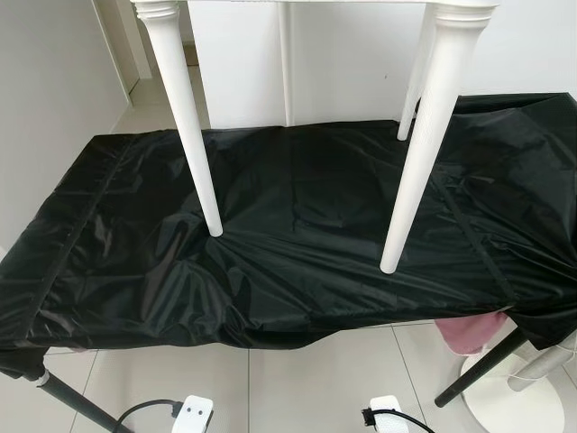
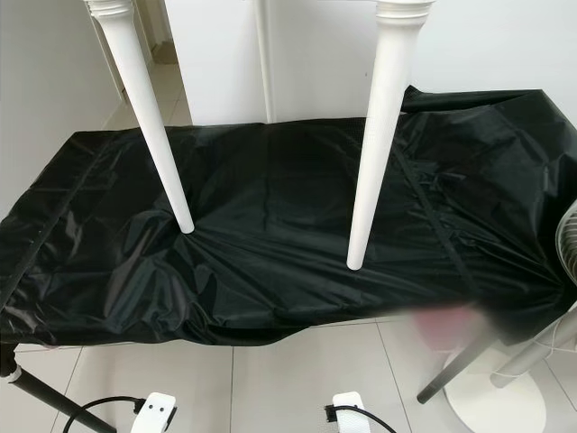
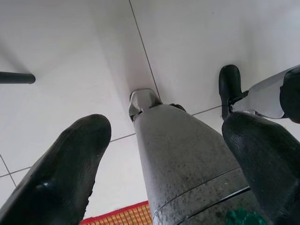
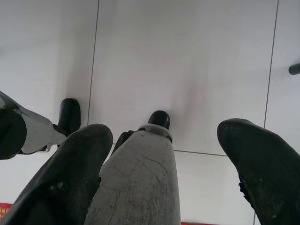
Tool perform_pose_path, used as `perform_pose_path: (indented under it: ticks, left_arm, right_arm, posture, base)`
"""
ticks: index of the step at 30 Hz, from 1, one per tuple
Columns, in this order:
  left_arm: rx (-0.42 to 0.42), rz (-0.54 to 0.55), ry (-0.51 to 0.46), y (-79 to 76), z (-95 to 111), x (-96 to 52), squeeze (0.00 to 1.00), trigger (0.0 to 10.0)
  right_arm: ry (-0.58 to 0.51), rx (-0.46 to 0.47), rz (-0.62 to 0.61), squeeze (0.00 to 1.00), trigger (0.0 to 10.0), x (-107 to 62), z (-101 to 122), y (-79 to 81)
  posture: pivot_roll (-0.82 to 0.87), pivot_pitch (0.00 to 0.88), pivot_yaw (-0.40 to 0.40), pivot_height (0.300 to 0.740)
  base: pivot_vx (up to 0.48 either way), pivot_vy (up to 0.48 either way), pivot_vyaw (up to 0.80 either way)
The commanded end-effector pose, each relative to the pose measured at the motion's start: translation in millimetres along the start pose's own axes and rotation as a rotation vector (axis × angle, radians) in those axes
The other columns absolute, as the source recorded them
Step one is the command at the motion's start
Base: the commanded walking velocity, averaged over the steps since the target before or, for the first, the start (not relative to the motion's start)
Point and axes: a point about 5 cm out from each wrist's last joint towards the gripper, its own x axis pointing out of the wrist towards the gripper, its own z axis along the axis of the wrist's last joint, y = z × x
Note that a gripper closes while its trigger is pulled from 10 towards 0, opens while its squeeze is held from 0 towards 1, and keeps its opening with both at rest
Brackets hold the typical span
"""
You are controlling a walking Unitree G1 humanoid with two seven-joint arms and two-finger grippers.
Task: Building children table
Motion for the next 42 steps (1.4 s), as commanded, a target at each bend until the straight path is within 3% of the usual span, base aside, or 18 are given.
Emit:
perform_pose_path:
  ticks: [1,12,29,33,35,40,42]
  left_arm:
    - [0.009,0.083,0.02,4.9,-3,-0.6,0.0,10.0]
    - [0.043,0.07,0.034,2.0,-5,0.1,0.0,10.0]
    - [0.019,0.053,0.025,0.2,-3,0.6,0.0,10.0]
    - [0.041,0.026,-0.073,-0.3,12,1.1,0.0,10.0]
    - [0.054,0.002,-0.196,3.2,29,-1.2,0.0,10.0]
    - [0.079,-0.023,-0.27,4.5,39,-3.7,0.0,10.0]
    - [0.147,-0.07,-0.348,1.8,52,-6.3,0.0,10.0]
  right_arm:
    - [0.022,-0.005,0.006,0.0,10.0,0.4,-2,3.2]
    - [0.028,-0.029,0.013,0.0,10.0,0.8,-2,4.8]
    - [0.026,-0.009,0.002,0.0,10.0,0.5,-2,2.6]
    - [-0.043,-0.065,-0.051,0.0,10.0,0.8,8,-4.4]
    - [-0.163,-0.058,-0.101,0.0,10.0,0.7,29,-14.4]
    - [-0.253,-0.035,-0.133,0.0,10.0,-0.8,44,-22.8]
    - [-0.37,-0.056,-0.105,0.0,10.0,-3.3,60,-21.4]
  posture:
    - [0.0,0.0,0.047,0.74]
    - [0.01,0.0,0.042,0.74]
    - [0.01,0.0,0.041,0.74]
    - [0.01,0.0,0.039,0.74]
    - [0.02,0.0,0.039,0.74]
    - [0.02,0.0,0.035,0.74]
    - [0.02,0.0,0.029,0.74]
  base:
    - [0.0,0.0,0.0]
    - [0.0,0.0,0.0]
    - [0.0,0.0,0.0]
    - [0.0,0.0,0.0]
    - [0.0,0.0,0.0]
    - [0.0,0.0,0.0]
    - [0.0,0.0,0.0]
